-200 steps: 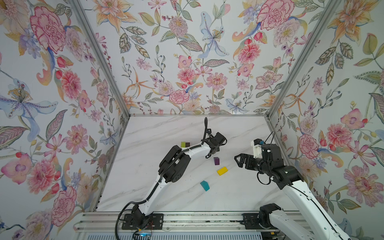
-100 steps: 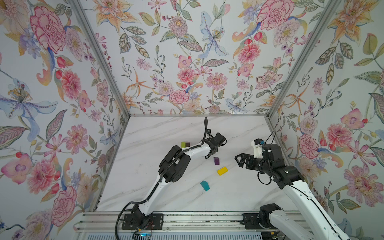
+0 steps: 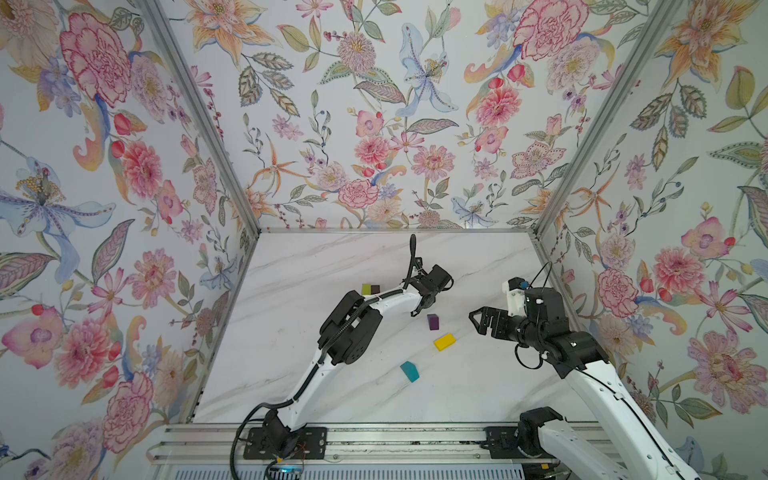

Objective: Build the wood block tower
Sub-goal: 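Lift the red block with the left gripper and carry it over the stack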

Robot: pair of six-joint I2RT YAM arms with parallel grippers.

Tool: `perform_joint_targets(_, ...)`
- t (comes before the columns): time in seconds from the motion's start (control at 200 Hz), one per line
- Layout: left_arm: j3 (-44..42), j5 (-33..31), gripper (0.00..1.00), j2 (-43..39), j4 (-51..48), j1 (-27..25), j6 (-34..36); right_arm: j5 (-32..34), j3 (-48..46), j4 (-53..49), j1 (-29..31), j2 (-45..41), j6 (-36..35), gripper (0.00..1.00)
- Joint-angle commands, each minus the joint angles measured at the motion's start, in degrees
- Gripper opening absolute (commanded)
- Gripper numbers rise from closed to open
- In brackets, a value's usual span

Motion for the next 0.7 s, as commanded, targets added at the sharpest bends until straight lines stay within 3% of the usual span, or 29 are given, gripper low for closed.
perform_joint_targets(0.0,1.09,0.65,0.7,3.22,-2.42,0.6,1.71,-0.66,0.04,-1.15,-0.37,-0.46,-0.45,0.99)
perform_joint_targets(0.17,0.67,0.63,0.48,3.09,-2.45,0.6,2.3,-0.58,0.2,-1.13,-0.42,-0.17,-0.24,0.99)
perform_joint_targets(0.405,-0.45,-0.64,0.46,0.97,-3.39,0.28,4.21,-0.11,0.16,-1.19,-0.48,0.29,-0.07,0.99)
perform_joint_targets(0.696,-6.82,-2.88,0.46,-8.21,-2.21,0.06,6.94,0.33,0.46,-1.13,-0.41,0.49,0.13,0.99)
